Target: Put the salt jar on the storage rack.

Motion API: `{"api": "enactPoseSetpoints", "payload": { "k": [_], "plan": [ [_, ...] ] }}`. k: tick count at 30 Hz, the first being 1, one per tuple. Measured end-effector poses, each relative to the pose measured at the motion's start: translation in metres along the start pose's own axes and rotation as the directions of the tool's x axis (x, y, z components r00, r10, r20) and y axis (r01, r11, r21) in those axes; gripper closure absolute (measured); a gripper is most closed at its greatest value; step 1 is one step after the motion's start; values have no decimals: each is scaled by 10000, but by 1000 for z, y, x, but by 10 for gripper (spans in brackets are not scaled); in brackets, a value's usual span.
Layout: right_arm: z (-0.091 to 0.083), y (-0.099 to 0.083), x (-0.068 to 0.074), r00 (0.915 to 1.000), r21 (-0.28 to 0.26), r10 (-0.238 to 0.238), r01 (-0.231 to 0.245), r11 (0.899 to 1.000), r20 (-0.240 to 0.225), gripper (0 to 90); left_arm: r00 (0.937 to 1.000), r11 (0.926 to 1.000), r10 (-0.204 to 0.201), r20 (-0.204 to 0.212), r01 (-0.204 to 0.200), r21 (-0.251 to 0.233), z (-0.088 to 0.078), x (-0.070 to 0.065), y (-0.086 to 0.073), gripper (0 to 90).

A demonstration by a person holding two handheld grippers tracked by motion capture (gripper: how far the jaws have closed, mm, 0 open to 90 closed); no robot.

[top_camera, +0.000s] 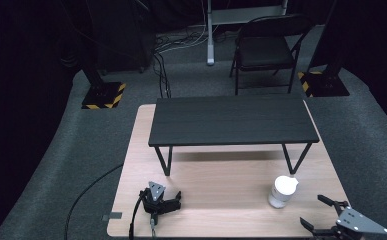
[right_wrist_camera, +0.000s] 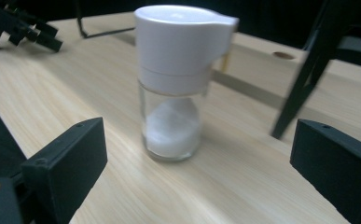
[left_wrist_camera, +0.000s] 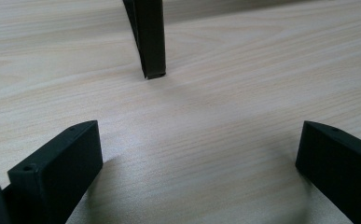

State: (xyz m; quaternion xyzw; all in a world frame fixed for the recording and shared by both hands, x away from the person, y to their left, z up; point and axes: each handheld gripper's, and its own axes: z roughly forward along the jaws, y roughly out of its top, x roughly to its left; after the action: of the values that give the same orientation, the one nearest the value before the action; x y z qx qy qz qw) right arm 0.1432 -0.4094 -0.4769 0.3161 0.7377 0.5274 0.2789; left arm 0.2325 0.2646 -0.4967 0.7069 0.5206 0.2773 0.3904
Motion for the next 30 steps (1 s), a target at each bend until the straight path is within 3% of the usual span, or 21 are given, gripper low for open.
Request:
{"api": "enactPoseSetpoints", "payload": {
  "k": [2, 6, 18, 30],
  "plan": [
    [-8, -8, -1, 9996, -166, 283, -282, 9995, 36, 4, 10000, 10000, 17, -2, -17, 3, 0, 0, 0, 3],
    [-12, -10, 1, 9999, -122, 105, -103, 9999, 129, 0, 10000, 10000, 21, -3, -21, 5, 0, 0, 0, 3],
    [-5, -7, 6, 10000, 204, -82, 83, 9998, -40, 0, 10000, 10000, -3, 1, 3, 0, 0, 0, 0, 3],
    [16, 0, 8, 9984, 561, -91, 122, 9983, -553, 0, 10000, 10000, 1, 1, -1, 1, 0, 0, 0, 3]
  ]
}}
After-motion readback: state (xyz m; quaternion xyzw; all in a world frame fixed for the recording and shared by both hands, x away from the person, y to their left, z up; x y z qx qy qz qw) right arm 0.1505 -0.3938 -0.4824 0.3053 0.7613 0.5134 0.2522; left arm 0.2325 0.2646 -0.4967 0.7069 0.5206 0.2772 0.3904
